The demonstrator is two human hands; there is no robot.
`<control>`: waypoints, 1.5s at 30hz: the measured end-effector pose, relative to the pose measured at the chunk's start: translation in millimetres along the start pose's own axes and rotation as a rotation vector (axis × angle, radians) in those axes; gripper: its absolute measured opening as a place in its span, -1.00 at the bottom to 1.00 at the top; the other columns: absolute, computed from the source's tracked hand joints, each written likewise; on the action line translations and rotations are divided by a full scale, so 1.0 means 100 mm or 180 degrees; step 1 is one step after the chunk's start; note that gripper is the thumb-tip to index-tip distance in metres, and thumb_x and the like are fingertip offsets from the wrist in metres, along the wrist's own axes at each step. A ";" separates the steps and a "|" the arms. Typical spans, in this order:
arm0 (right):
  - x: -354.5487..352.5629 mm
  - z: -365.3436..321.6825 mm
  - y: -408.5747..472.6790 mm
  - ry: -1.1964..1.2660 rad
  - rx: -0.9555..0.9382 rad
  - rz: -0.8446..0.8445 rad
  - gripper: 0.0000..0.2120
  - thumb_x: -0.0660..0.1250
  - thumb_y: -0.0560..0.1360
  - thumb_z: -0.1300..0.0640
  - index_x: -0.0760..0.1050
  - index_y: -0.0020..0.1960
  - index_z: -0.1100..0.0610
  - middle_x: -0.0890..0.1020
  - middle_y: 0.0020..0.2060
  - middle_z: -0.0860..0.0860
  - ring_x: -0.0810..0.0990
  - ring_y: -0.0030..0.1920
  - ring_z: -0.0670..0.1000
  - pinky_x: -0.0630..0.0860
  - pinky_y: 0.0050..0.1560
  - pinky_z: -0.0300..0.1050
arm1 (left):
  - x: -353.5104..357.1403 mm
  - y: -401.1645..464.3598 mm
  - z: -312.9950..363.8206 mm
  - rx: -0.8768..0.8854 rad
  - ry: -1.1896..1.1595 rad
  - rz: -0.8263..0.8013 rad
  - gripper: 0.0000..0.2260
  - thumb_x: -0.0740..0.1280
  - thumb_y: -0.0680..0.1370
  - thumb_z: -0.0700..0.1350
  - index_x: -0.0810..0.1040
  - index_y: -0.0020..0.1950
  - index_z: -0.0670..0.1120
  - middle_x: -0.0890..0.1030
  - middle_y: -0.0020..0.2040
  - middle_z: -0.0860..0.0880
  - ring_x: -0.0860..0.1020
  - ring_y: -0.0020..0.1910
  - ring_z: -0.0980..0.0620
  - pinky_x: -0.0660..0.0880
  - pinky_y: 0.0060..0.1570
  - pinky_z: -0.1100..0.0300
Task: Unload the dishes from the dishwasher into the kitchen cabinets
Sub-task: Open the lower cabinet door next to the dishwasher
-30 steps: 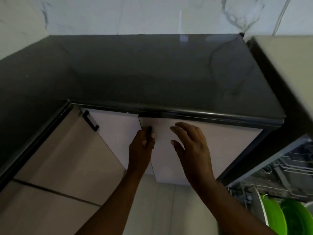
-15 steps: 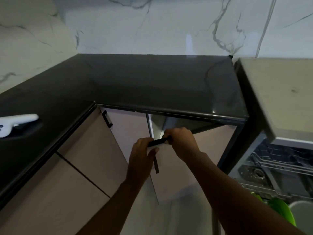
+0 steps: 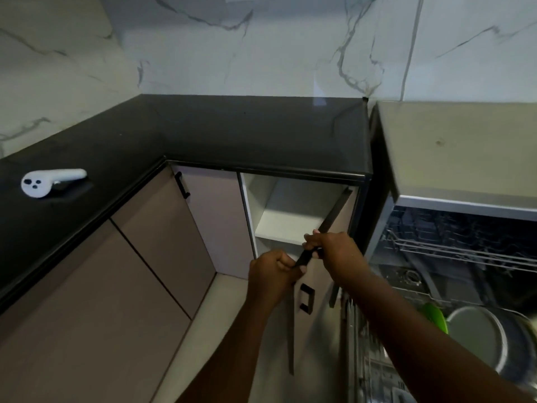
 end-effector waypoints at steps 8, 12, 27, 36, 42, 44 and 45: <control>-0.53 0.56 -0.39 0.0446 0.0021 -0.0335 -0.81 0.34 0.49 0.33 0.64 0.04 0.17 0.60 0.17 0.03 0.54 0.20 -0.06 0.40 0.14 -0.43 | 0.76 -0.28 0.39 -0.0251 -0.0012 -0.0274 -0.76 0.54 0.35 0.03 0.54 -0.24 -0.06 0.65 -0.24 -0.04 0.65 -0.20 0.01 0.62 -0.09 0.03; -0.81 0.97 -0.52 0.0783 -0.0066 -0.0582 -0.83 0.33 0.48 0.37 0.64 -0.03 0.18 0.61 0.14 0.00 0.52 0.20 -0.15 0.45 0.02 -0.52 | 1.17 -0.37 0.70 -0.0206 0.0161 -0.0380 -0.72 0.55 0.33 0.06 0.48 -0.33 -0.01 0.61 -0.31 -0.01 0.65 -0.23 -0.02 0.59 -0.06 0.09; -0.66 1.20 -0.53 0.1968 -0.0039 -0.0387 -0.84 0.28 0.45 0.46 0.57 -0.17 0.26 0.61 0.11 0.19 0.56 0.22 0.04 0.50 0.24 -0.17 | 1.20 0.00 0.93 -0.1369 0.1006 -0.1333 -0.58 0.56 0.33 -0.01 0.60 0.04 -0.25 0.68 -0.04 -0.20 0.68 -0.07 -0.11 0.60 0.06 0.01; -0.41 1.42 -0.53 0.2667 -0.0445 -0.0260 -0.84 0.28 0.46 0.49 0.53 0.03 0.49 0.54 0.23 0.26 0.38 0.40 0.10 0.44 0.15 -0.44 | 1.22 0.18 1.19 -0.2052 0.1619 -0.1907 -0.70 0.45 0.46 -0.21 0.51 0.15 -0.25 0.62 -0.13 -0.13 0.62 -0.22 -0.02 0.60 -0.33 0.21; -0.40 1.72 -0.64 0.2802 -0.0723 -0.0328 -0.67 0.25 0.47 0.49 0.55 0.20 0.33 0.50 0.33 0.13 0.40 0.39 0.04 0.38 0.33 -0.21 | 1.33 0.30 1.48 -0.2287 0.2431 -0.2412 -0.76 0.46 0.43 -0.09 0.56 -0.25 -0.25 0.64 -0.44 -0.10 0.58 -0.53 0.09 0.48 -0.50 0.30; -0.33 1.94 -0.84 0.2297 -0.0971 -0.0270 -0.63 0.25 0.47 0.43 0.59 0.19 0.16 0.59 0.24 0.01 0.52 0.29 0.04 0.46 0.28 -0.13 | 1.36 0.34 1.57 -0.2287 0.3041 -0.2586 -0.70 0.49 0.38 0.01 0.61 -0.22 -0.24 0.65 -0.39 -0.11 0.59 -0.48 0.06 0.49 -0.42 0.26; -0.26 2.12 -0.96 0.1970 -0.0855 -0.0257 -0.66 0.25 0.47 0.36 0.61 0.14 0.09 0.65 0.14 -0.01 0.59 0.18 0.06 0.52 0.19 -0.10 | 1.41 0.37 1.62 -0.2351 0.3406 -0.2642 -0.69 0.50 0.39 0.02 0.62 -0.19 -0.24 0.65 -0.38 -0.11 0.59 -0.47 0.05 0.49 -0.43 0.25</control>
Point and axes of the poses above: each hand's wrist, its own y-axis towards the middle knuckle, its own x-axis out of the palm, z = x × y, the point moved 1 cm from there along y, towards the middle knuckle
